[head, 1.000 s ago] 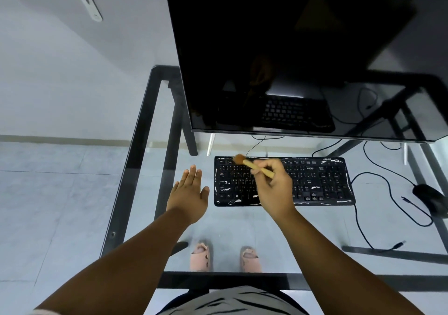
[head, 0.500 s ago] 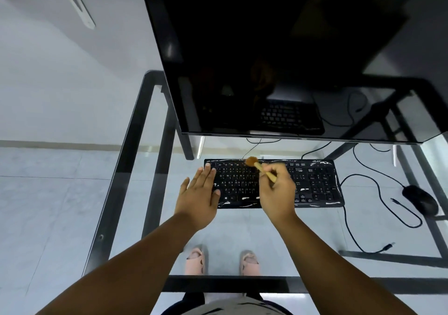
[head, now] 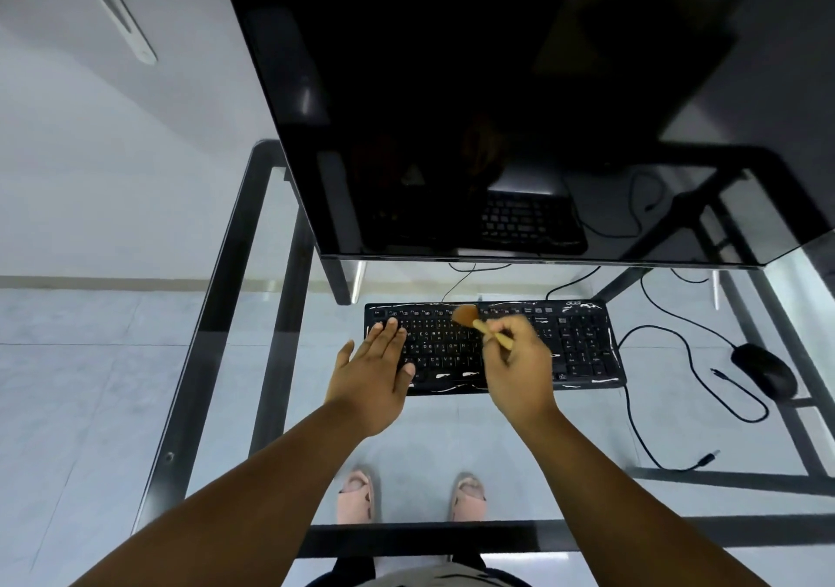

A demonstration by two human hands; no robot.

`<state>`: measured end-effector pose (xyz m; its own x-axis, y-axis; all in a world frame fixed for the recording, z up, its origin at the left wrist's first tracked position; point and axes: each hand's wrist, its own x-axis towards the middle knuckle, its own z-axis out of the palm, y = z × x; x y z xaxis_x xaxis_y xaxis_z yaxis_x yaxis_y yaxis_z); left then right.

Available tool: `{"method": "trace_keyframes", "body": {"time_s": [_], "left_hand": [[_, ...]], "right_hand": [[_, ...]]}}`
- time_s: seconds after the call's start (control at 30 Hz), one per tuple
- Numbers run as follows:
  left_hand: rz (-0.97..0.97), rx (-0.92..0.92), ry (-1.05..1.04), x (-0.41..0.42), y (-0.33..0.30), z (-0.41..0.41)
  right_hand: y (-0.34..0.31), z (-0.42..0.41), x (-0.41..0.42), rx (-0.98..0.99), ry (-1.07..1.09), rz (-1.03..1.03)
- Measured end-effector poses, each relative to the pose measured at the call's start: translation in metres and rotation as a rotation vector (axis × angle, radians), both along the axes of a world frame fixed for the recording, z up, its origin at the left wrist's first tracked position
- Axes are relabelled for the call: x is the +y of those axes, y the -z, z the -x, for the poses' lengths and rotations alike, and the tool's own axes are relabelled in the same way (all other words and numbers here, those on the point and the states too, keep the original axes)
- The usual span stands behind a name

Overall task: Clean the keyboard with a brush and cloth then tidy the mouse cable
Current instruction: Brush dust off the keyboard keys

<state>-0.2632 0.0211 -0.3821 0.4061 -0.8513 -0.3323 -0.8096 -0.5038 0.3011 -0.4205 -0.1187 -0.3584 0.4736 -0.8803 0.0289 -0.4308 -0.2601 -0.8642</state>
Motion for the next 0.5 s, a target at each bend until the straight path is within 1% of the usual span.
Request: {"method": "trace_keyframes", "body": {"time_s": [0.07, 0.1, 0.17, 0.23, 0.3, 0.37, 0.43, 0.5], "left_hand": [[0.006, 0.005, -0.024, -0.001, 0.001, 0.003], [0.011, 0.004, -0.036, -0.002, 0.001, 0.005], [0.014, -0.016, -0.055, -0.005, 0.001, 0.008], [0.017, -0.035, -0.081, -0.008, 0.002, 0.012], [0.034, -0.044, -0.118, -0.01, 0.001, 0.017], [0.057, -0.045, -0.14, -0.013, 0.001, 0.022], [0.075, -0.044, -0.125, -0.017, 0.002, 0.026], [0.085, -0.035, -0.104, -0.021, 0.003, 0.03]], "right_hand": [[-0.004, 0.002, -0.005, -0.04, 0.086, 0.013], [-0.005, 0.003, -0.007, -0.06, 0.076, -0.005], [-0.007, 0.003, -0.009, -0.068, -0.02, -0.076], [-0.006, 0.006, -0.011, -0.028, -0.074, -0.074], [-0.005, 0.01, -0.015, -0.034, 0.025, -0.039], [-0.007, 0.014, -0.019, -0.11, 0.116, -0.037], [-0.007, 0.016, -0.021, -0.128, 0.082, -0.109], [-0.005, 0.02, -0.022, -0.083, -0.005, -0.161]]}}
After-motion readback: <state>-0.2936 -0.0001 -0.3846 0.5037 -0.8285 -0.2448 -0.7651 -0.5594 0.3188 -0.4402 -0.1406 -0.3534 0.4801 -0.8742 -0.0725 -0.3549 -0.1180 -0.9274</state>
